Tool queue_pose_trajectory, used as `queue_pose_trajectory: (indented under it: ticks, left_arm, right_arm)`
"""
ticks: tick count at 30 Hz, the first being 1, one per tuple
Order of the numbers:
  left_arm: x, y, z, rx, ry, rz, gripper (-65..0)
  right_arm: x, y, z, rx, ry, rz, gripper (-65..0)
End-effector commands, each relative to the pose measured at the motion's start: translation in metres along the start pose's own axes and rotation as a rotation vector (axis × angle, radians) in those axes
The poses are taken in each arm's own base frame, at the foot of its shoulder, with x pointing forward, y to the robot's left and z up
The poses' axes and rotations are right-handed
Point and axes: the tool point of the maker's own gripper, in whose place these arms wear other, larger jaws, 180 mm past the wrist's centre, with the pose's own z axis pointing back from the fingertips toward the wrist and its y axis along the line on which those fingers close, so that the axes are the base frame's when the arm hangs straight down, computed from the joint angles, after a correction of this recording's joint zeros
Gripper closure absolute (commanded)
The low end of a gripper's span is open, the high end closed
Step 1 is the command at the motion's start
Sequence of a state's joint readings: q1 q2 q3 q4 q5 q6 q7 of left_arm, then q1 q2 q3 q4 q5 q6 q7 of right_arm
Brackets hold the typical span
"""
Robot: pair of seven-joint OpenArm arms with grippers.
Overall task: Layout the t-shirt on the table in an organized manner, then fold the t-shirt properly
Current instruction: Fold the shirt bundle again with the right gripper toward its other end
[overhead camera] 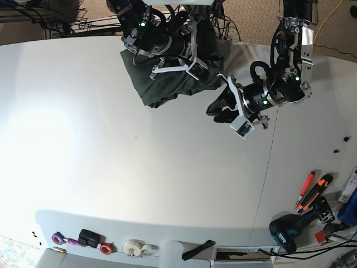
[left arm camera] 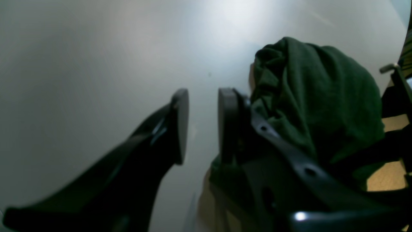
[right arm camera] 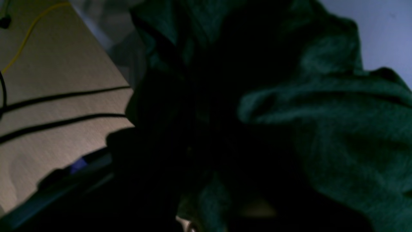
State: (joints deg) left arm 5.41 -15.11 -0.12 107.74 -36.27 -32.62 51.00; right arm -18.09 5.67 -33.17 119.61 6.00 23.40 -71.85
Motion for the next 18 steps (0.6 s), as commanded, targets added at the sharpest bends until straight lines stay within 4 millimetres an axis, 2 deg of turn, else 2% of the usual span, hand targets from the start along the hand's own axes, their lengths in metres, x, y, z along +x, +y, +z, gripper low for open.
queue_pose_trajectory:
  ticks: [1, 5, 9, 14, 18]
  left_arm:
    - [0.015, 0.000, 0.003, -0.005, -0.053, -0.018, -15.0]
    - [0.015, 0.000, 0.003, -0.005, -0.053, -0.017, -15.0]
    - [0.015, 0.000, 0.003, -0.004, -0.053, -0.017, -15.0]
    - [0.015, 0.000, 0.003, -0.005, -0.054, -0.017, -15.0]
    - [0.015, 0.000, 0.003, -0.005, -0.053, -0.018, -15.0]
  right_arm:
    - [0.008, 0.001, 0.002, 0.008, -0.034, 0.007, 0.0]
    - [0.000, -0.009, -0.011, 0.003, -0.016, -0.005, 0.0]
    - [-0.009, -0.038, -0.031, -0.031, 0.020, -0.036, 0.0]
    - [-0.013, -0.090, -0.048, -0.120, 0.024, -0.134, 0.0]
    - [-0.028, -0.142, -0.042, -0.245, 0.041, -0.290, 0.0]
